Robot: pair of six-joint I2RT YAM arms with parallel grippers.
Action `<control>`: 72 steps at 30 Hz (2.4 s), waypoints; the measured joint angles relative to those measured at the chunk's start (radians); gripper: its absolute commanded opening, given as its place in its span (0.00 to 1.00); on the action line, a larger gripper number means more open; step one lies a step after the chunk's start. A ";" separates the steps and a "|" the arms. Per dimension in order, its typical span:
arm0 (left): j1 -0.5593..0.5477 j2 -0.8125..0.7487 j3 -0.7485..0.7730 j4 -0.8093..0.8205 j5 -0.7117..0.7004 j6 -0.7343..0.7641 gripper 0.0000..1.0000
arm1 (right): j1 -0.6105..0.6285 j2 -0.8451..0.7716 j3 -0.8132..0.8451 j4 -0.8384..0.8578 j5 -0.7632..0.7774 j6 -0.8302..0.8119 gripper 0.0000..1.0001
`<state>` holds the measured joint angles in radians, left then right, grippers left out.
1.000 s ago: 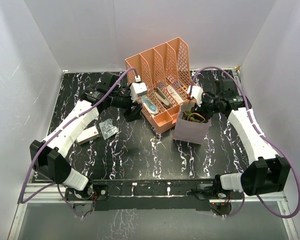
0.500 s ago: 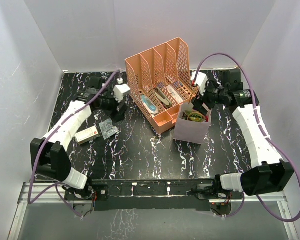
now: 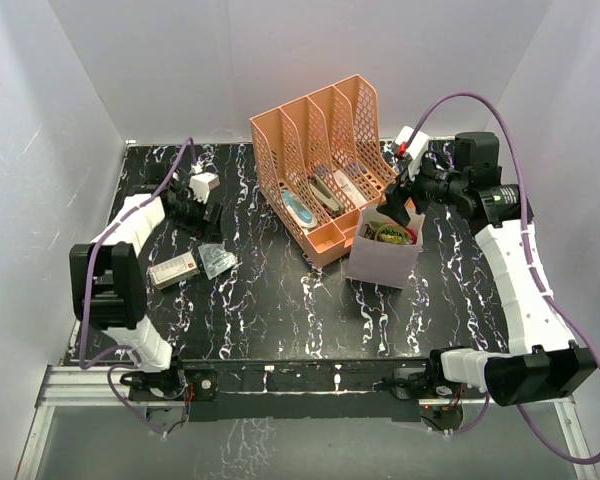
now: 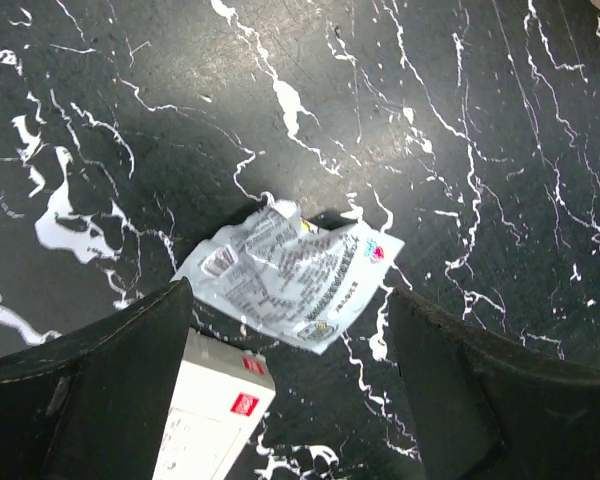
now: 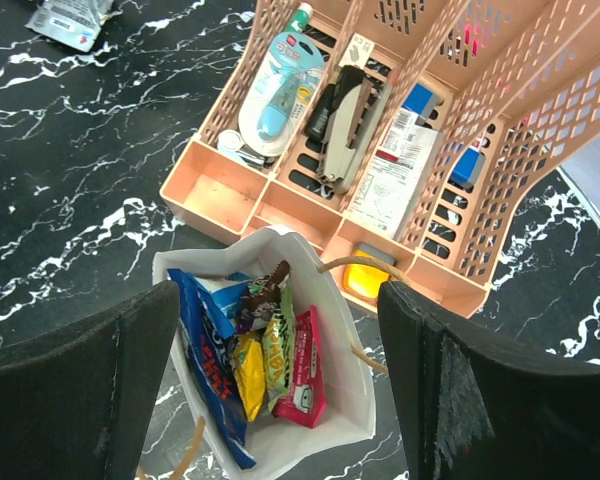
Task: Place the snacks into the paper bag
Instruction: Pick up the snack from the center of the board.
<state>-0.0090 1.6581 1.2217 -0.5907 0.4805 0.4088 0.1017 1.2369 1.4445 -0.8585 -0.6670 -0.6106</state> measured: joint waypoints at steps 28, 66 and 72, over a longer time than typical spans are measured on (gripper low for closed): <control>0.006 0.328 0.209 -0.143 0.087 0.103 0.46 | 0.000 -0.009 -0.052 0.032 -0.051 0.040 0.84; -0.038 0.180 0.220 -0.230 0.203 0.175 0.00 | 0.031 0.022 -0.010 0.052 -0.108 0.061 0.84; -0.059 0.077 0.220 -0.235 0.280 0.149 0.00 | 0.106 0.041 0.046 0.094 -0.128 0.090 0.83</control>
<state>-0.0677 1.7348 1.4422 -0.8257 0.7609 0.5575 0.2081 1.2781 1.4902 -0.7647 -0.7952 -0.5209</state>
